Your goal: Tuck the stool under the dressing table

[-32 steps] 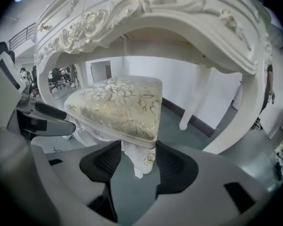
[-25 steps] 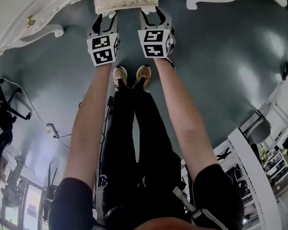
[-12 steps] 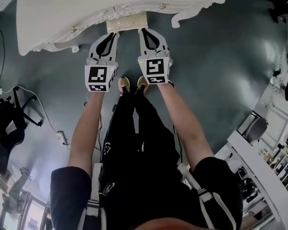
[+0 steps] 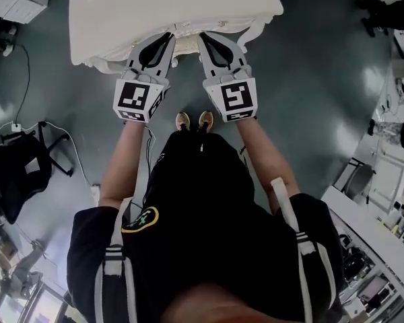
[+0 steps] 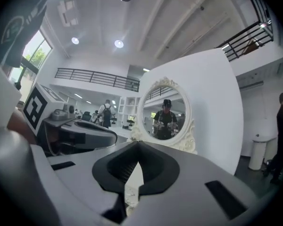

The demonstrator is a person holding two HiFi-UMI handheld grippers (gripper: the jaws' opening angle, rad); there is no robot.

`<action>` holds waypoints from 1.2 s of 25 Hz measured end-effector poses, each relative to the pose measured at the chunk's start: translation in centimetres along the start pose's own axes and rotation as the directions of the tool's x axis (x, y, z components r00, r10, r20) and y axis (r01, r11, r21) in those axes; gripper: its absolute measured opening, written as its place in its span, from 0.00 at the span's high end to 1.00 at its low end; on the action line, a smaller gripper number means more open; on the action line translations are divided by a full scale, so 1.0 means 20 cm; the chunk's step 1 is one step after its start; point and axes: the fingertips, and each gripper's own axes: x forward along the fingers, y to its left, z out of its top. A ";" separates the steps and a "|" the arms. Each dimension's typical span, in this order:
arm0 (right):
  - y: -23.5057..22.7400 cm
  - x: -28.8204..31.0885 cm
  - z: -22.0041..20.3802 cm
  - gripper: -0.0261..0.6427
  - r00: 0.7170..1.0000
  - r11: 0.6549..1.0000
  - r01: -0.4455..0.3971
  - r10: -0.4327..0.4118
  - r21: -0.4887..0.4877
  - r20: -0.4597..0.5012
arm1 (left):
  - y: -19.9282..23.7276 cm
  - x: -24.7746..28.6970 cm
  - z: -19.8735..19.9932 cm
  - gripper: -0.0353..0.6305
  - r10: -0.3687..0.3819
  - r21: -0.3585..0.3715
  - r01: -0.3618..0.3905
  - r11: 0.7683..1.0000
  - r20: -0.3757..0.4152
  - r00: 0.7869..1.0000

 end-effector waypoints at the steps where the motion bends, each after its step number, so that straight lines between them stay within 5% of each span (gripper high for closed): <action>1: 0.01 -0.03 0.07 0.93 1.000 1.000 -0.005 0.005 0.001 0.016 | -0.02 -0.03 0.08 0.89 -0.004 0.010 0.004 1.000 0.015 1.000; 9: 0.06 -0.16 0.33 0.93 0.997 0.999 -0.029 0.031 -0.018 0.073 | -0.06 -0.18 0.35 0.89 -0.001 0.025 -0.001 1.000 0.073 0.997; 30: 0.08 -0.14 0.33 0.93 0.997 0.999 -0.046 0.047 -0.013 0.060 | -0.03 -0.19 0.36 0.90 -0.007 0.034 0.004 0.999 0.079 0.997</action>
